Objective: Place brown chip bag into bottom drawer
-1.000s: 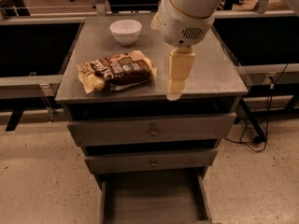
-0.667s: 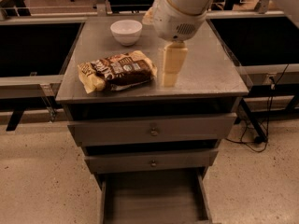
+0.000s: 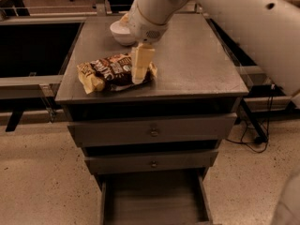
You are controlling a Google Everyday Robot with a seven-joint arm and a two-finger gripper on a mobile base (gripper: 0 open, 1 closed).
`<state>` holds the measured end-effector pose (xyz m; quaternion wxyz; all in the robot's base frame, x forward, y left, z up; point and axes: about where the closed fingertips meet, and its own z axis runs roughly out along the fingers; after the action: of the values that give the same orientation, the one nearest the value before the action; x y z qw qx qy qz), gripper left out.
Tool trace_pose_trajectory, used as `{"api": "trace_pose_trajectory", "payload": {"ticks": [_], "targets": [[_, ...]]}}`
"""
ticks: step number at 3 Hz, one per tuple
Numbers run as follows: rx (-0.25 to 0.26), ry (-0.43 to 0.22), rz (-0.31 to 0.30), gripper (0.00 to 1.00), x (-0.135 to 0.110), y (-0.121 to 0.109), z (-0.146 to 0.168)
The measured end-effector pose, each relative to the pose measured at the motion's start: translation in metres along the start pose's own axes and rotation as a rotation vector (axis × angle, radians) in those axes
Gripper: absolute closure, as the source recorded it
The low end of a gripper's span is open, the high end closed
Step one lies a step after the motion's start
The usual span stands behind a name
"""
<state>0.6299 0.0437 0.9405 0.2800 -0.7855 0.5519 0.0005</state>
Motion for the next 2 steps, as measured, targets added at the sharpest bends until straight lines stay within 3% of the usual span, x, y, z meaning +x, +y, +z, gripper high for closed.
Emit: {"api": "trace_pose_trajectory", "payload": {"ticks": [1,2], "targets": [[-0.060,-0.053,0.026,0.00,-0.010,-0.016,0.055],[-0.116,-0.072,0.073,0.00,-0.008,-0.016,0.079]]}}
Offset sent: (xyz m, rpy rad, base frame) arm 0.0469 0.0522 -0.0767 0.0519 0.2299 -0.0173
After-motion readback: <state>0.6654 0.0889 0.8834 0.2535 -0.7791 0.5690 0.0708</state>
